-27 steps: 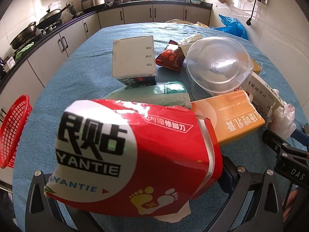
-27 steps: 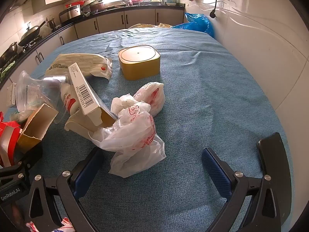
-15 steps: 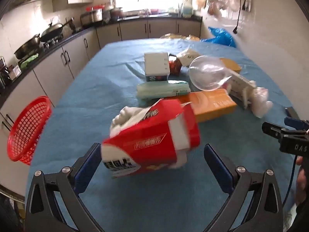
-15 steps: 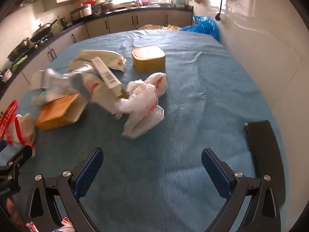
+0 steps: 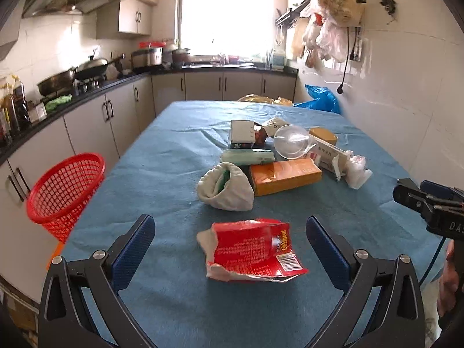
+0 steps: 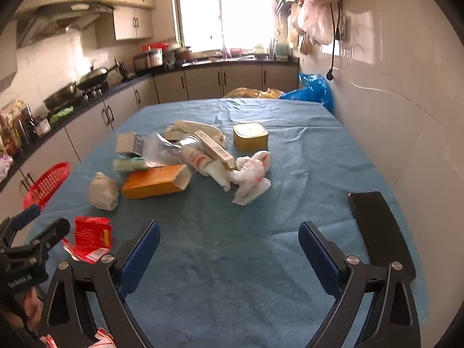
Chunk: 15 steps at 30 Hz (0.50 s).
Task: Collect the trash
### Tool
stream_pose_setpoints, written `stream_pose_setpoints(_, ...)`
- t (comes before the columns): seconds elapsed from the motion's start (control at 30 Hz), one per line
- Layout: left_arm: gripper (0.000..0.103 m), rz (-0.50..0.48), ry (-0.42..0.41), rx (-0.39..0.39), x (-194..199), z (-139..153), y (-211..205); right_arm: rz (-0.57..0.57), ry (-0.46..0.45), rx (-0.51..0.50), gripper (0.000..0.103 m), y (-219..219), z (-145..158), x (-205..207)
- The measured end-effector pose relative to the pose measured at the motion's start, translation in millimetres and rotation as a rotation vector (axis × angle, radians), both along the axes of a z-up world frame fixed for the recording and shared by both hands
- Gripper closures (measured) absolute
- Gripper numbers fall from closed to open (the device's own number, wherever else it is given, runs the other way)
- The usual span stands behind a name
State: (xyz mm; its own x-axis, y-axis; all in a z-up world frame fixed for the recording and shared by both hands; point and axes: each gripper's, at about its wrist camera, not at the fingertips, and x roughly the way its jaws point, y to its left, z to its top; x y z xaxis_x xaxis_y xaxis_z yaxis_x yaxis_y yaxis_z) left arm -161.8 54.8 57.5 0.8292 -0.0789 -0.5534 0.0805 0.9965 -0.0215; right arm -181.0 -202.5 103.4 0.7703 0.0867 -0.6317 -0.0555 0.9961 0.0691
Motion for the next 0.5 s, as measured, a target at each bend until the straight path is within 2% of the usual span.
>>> stream_pose_setpoints(0.13,0.000,0.015,-0.025,0.003,-19.0,3.7,6.7,0.018,0.001,-0.006,0.013,9.3,-2.6,-17.4)
stream_pose_setpoints(0.27,0.000,0.024,-0.037,-0.014,-31.9,6.1,10.8,0.010,-0.007,-0.012,0.014,17.5,-6.3,-31.4)
stream_pose_setpoints(0.37,0.000,0.024,-0.053,0.000,-42.3,4.5,10.3,-0.001,-0.012,-0.035,0.021,22.6,-6.7,-41.9)
stream_pose_setpoints(0.5,0.000,0.022,-0.079,0.029,-54.3,2.4,6.0,-0.015,-0.033,-0.073,0.021,25.2,-3.9,-54.0)
